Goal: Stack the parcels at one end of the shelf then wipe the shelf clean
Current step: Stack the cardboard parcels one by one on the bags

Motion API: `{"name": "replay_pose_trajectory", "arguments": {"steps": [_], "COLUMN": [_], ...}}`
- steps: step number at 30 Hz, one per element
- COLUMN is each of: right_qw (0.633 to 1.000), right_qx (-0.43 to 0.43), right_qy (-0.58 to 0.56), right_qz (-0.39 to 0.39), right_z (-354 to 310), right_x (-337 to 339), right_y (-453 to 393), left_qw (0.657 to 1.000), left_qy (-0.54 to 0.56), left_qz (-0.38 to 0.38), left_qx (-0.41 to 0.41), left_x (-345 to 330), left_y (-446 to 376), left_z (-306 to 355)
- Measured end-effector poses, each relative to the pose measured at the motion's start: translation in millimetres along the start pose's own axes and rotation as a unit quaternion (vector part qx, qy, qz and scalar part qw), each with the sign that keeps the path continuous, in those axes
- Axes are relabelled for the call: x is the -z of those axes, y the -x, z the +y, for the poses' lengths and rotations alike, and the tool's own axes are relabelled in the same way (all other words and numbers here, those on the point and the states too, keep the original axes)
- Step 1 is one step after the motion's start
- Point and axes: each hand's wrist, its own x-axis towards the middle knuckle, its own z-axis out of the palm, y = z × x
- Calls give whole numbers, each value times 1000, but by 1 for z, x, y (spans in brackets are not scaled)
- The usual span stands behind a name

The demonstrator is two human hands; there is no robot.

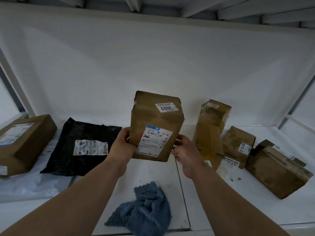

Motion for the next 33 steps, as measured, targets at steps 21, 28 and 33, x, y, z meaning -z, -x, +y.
{"name": "replay_pose_trajectory", "arguments": {"steps": [21,28,33], "right_qw": [987,960,947], "right_qx": [-57,-124,-131], "right_qy": [-150,-249,-292], "right_qz": [3,20,18], "right_z": [4,15,17], "right_x": [7,1,2], "right_y": [6,7,6], "left_qw": [997,995,996], "left_qy": [65,42,-53], "left_qz": [3,-65,-22], "left_qx": [40,-56,-71], "left_x": [1,-10,-11], "left_y": [2,6,7], "left_z": [7,19,27]}}
